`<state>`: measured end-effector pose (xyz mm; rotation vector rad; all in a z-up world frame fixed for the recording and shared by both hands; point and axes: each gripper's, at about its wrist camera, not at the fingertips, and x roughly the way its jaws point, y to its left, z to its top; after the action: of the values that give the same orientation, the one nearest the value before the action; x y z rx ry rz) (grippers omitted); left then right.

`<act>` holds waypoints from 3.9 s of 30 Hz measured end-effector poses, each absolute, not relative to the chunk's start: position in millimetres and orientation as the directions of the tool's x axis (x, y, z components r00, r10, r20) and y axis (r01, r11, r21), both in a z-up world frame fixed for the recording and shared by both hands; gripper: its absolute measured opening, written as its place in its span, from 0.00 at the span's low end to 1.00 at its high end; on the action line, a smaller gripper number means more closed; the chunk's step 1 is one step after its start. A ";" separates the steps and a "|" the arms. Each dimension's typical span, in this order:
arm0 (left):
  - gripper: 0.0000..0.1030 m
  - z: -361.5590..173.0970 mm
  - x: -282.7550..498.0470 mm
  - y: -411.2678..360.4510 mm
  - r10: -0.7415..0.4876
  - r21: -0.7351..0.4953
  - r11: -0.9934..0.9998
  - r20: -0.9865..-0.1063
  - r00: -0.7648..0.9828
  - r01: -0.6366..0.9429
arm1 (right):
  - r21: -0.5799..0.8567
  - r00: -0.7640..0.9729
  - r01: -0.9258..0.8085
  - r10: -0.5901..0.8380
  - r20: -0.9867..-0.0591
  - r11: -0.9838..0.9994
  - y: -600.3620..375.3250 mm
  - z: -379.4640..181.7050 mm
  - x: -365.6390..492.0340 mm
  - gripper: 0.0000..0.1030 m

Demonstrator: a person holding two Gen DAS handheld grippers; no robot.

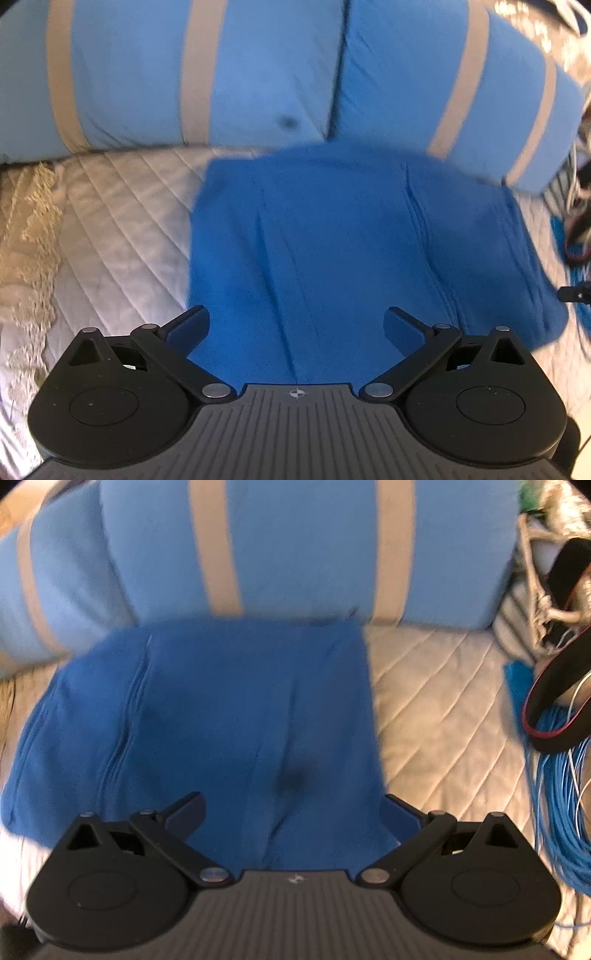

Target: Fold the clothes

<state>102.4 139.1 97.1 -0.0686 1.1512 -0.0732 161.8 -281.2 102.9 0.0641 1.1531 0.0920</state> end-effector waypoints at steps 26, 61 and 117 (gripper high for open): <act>1.00 -19.7 81.2 127.1 0.019 0.015 1.000 -0.906 0.423 -0.012 | -0.001 0.407 -0.092 0.037 -0.912 0.996 -219.5 -9.3 130.2 0.99; 0.99 26.2 72.9 120.5 0.032 -0.091 0.990 -0.600 0.800 -0.108 | 0.089 0.801 0.023 0.035 -0.598 0.996 -244.8 28.3 107.1 1.00; 1.00 -46.8 240.8 86.5 0.092 0.092 0.995 -0.776 0.624 -0.033 | 0.023 0.638 -0.016 0.028 -0.770 1.000 -216.2 -42.9 291.6 0.99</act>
<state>240.8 86.5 -46.8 0.0712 0.8948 0.0718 291.6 -216.2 -42.9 0.0145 0.8788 0.0254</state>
